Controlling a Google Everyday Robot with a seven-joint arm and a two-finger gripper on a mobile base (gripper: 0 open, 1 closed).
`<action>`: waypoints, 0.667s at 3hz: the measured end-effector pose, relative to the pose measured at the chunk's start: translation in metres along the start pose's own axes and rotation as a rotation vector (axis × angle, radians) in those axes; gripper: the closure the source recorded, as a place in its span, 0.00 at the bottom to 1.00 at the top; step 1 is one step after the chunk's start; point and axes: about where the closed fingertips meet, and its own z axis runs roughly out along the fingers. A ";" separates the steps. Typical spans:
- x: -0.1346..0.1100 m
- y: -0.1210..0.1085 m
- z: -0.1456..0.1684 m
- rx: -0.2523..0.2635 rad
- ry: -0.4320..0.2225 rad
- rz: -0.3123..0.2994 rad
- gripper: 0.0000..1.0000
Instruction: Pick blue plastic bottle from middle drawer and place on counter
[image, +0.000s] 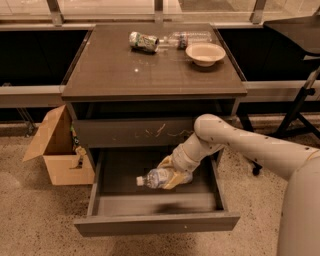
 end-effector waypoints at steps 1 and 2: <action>-0.028 0.013 -0.037 0.002 0.090 -0.048 1.00; -0.069 0.028 -0.091 0.068 0.197 -0.129 1.00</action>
Offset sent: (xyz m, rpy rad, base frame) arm -0.0483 -0.0179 0.1736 -0.2320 -0.3023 0.0669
